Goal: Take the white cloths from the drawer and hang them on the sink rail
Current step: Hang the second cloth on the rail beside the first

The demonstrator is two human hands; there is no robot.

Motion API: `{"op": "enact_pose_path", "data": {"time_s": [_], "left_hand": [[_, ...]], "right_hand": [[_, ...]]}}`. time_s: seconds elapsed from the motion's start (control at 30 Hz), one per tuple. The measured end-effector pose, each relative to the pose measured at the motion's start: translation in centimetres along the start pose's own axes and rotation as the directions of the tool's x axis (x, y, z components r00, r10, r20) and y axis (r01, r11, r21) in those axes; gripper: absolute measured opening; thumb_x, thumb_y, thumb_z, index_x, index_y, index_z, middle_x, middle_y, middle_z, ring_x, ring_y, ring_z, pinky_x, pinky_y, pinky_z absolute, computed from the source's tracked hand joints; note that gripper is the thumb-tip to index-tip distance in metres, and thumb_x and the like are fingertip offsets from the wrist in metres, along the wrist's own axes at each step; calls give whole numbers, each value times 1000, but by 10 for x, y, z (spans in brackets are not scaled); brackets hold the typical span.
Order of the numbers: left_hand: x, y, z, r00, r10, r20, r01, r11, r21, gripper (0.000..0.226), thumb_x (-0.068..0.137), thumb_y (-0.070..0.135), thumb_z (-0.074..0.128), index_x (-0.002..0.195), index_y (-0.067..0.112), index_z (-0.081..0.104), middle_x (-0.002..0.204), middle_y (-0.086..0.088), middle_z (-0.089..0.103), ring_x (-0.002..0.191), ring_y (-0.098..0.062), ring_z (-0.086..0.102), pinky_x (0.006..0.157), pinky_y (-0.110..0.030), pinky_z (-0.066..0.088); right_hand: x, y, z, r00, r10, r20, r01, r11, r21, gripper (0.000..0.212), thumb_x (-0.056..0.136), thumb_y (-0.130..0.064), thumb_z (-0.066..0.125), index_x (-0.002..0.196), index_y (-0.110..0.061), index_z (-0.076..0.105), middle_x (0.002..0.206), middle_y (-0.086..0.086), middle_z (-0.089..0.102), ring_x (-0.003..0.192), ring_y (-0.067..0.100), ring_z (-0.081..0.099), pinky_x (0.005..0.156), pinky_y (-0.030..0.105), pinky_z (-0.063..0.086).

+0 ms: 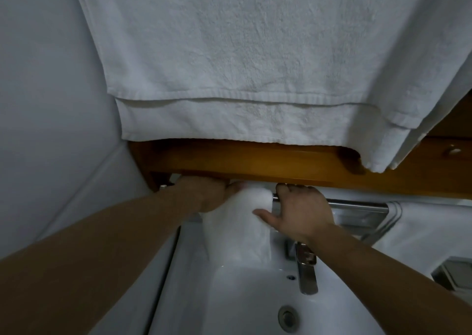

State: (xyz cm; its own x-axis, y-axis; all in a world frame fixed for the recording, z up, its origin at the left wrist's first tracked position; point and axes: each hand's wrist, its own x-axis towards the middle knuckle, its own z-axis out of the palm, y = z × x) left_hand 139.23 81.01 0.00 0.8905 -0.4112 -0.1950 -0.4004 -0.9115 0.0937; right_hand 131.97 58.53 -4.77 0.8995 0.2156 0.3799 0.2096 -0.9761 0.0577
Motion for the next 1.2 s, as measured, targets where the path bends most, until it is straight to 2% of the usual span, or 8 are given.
{"op": "enact_pose_path", "data": {"time_s": [0.07,0.17,0.33,0.53,0.8,0.87,0.97,1.2], "left_hand": [[-16,27,2,987,105,-125,-89,988,127,71,91,72,19,132,25,54,127,-3,63,118,-23,57,103,-36,42],[-27,57,19,920,244,-306,-204,966,157,72,92,70,19,139,23,44,128,-1,61,115,-21,57,100,-39,44],[-25,77,47,904,161,-395,-140,987,82,70,91,69,18,140,26,45,139,-1,52,130,-24,45,112,-46,32],[-15,60,57,861,205,-465,-142,976,168,60,93,68,27,125,26,55,111,-1,64,107,-25,57,98,-43,41],[13,57,36,780,316,-541,-206,945,255,57,92,62,46,53,22,59,47,3,54,41,-16,51,44,-22,42],[16,54,30,792,392,-468,-267,912,312,53,94,60,43,64,22,65,54,1,58,47,-18,56,47,-24,47],[15,54,21,873,433,-226,-344,873,345,47,104,51,28,126,22,58,88,-5,63,81,-24,64,74,-35,55],[-9,63,21,939,106,-328,-73,991,110,68,96,63,11,113,25,64,92,-1,69,88,-24,66,82,-34,50]], "right_hand": [[1,1,0,1000,-6,9,6,1000,12,72,84,-85,29,90,-22,62,74,-3,65,62,16,58,59,27,36],[2,3,2,1000,-27,-9,27,999,21,57,85,-73,37,81,-20,59,64,-2,60,51,17,53,55,25,36],[2,4,7,999,-11,-49,11,1000,0,33,76,-51,63,76,-18,60,60,-1,59,46,17,51,51,24,36],[2,5,11,998,-6,-64,5,1000,-9,42,79,-60,49,75,-19,57,57,-4,52,44,13,40,51,23,33],[3,6,19,997,-18,-79,21,999,33,64,75,-83,49,79,-21,64,66,-4,63,54,15,56,58,26,46],[3,6,18,998,-6,-59,9,999,48,70,73,-88,45,85,-23,67,72,-4,67,60,15,60,63,28,49],[3,5,15,998,6,-65,0,997,83,73,70,-89,43,92,-25,70,75,-5,69,64,15,64,66,29,52],[2,2,9,996,7,-91,0,997,76,71,71,-88,45,84,-22,69,67,-5,66,56,15,60,58,26,45]]}}
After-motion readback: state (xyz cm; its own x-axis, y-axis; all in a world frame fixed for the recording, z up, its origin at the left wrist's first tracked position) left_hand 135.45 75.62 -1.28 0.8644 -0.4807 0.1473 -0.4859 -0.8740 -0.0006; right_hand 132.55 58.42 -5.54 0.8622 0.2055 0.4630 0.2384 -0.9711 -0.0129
